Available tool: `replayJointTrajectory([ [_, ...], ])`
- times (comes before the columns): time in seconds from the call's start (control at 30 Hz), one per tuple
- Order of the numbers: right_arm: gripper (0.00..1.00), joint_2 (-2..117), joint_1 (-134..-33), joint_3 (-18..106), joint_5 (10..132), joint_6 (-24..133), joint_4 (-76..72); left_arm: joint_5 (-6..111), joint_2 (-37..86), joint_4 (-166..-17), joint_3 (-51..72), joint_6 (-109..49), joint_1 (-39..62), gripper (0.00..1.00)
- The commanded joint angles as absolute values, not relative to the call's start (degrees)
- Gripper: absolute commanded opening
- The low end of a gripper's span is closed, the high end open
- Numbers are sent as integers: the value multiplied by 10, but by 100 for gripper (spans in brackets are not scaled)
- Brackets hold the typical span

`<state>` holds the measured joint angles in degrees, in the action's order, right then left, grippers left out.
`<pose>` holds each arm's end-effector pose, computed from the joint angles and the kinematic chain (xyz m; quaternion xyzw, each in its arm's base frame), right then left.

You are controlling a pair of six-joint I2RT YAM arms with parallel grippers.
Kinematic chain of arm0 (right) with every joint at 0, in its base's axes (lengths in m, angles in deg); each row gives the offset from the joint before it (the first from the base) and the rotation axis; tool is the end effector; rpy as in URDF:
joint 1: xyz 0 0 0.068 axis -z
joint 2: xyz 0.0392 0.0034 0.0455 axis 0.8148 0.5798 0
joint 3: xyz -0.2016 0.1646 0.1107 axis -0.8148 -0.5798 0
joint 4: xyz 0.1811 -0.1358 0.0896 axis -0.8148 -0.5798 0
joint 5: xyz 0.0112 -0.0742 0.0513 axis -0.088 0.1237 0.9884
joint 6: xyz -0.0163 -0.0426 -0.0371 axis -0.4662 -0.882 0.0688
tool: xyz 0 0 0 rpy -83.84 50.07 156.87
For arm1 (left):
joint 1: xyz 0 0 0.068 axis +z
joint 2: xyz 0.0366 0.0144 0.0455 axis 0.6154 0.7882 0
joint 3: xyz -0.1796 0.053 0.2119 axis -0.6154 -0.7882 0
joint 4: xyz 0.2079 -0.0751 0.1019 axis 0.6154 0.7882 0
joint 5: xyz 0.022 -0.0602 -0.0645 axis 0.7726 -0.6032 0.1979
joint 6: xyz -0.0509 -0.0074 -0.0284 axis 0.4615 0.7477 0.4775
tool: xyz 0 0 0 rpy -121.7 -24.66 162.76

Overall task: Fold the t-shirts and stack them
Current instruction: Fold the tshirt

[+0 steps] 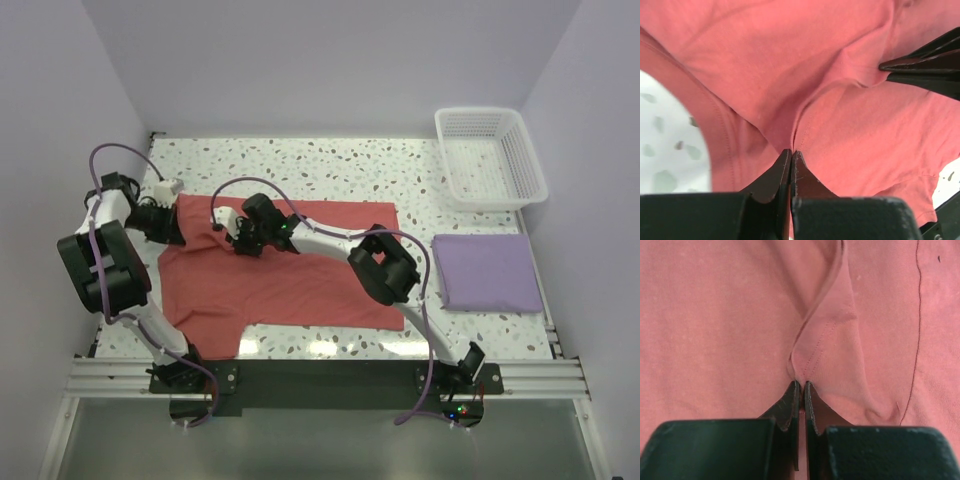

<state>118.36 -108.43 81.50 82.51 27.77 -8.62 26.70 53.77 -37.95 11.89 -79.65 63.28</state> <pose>0.3154 0.4561 0.1559 -0.5888 0.6598 0.2740 0.3780 0.3056 0.1180 0.2065 0.1269 0.9456 -0.2161 0.2074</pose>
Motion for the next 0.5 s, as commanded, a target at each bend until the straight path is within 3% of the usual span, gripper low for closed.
replayJointTrajectory([
  [0.0,0,1130,-1080,823,844,268,-96,243,497,-340,156,-833,633,0],
  [0.47,0,1075,-1064,773,886,264,-103,248,443,-278,124,-897,632,0],
])
